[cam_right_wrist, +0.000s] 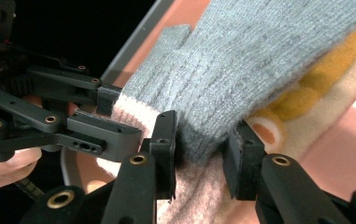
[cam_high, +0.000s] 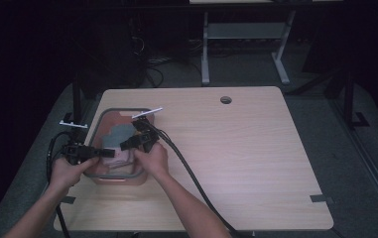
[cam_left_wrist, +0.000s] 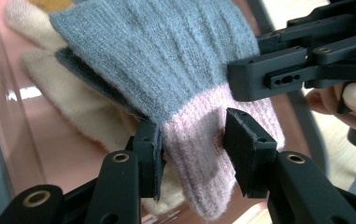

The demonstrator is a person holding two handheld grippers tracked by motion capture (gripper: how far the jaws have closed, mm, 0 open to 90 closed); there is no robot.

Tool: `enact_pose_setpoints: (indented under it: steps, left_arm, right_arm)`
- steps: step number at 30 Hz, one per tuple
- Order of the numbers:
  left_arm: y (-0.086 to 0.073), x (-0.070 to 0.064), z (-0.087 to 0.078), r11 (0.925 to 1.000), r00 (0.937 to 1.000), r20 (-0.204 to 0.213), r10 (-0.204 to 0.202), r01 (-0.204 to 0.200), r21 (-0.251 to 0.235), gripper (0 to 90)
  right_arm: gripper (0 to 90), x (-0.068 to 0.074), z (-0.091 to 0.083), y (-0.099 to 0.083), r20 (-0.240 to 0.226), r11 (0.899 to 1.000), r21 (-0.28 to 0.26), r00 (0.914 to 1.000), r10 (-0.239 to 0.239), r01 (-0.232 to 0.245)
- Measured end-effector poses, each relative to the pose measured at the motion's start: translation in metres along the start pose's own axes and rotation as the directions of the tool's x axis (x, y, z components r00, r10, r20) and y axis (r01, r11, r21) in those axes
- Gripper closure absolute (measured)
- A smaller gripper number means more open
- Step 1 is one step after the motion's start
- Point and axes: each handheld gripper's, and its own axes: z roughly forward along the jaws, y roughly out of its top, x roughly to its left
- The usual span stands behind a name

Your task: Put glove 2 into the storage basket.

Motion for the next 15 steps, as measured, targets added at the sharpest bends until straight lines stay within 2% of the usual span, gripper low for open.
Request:
enact_pose_setpoints:
  steps: [5,15]
  left_arm:
    - [-0.0014,-0.0003,0.0055,0.9996,0.9995,-0.032,-0.004,0.005,0.026,59.5]
    - [0.0001,-0.0023,0.0086,0.9987,0.9985,-0.052,0.015,-0.013,0.049,57.4]
  right_arm:
    - [67.0,0.0033,0.0036,0.001,0.03,0.999,0.028,0.9992,-0.028,0.027]
    - [63.7,0.0085,0.0005,0.0029,0.091,0.996,0.063,0.9935,-0.069,0.063]
